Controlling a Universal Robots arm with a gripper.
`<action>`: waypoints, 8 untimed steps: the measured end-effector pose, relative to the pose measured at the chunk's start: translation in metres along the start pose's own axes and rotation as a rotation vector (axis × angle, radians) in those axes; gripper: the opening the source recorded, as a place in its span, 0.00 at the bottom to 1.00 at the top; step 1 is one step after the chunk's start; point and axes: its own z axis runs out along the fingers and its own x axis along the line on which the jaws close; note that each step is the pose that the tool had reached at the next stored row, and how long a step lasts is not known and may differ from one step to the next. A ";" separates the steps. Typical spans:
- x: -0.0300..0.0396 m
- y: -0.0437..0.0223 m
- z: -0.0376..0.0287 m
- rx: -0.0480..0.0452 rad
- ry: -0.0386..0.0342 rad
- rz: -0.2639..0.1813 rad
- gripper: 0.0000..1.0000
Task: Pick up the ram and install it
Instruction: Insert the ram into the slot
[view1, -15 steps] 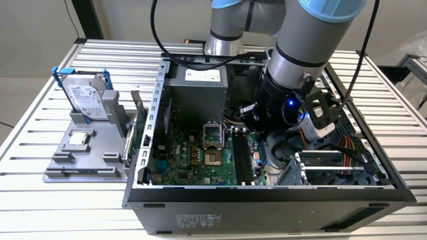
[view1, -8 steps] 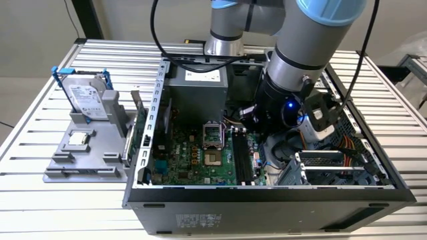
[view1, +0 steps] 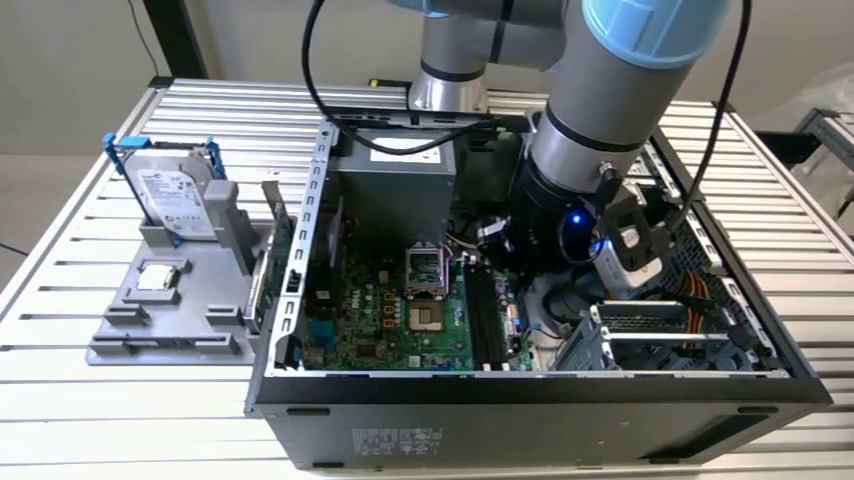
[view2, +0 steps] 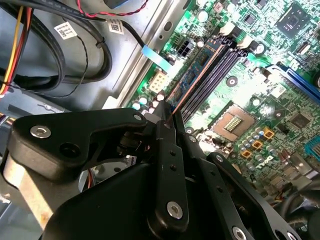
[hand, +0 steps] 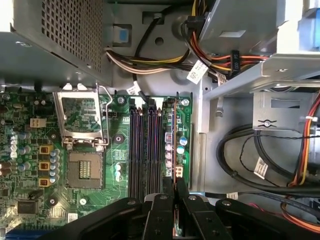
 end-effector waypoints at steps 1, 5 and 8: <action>0.0001 0.0000 0.0009 0.0005 0.0000 0.000 0.00; 0.0004 -0.0001 0.0044 0.0025 0.0000 0.000 0.00; 0.0009 -0.0003 0.0063 0.0035 0.0000 0.000 0.00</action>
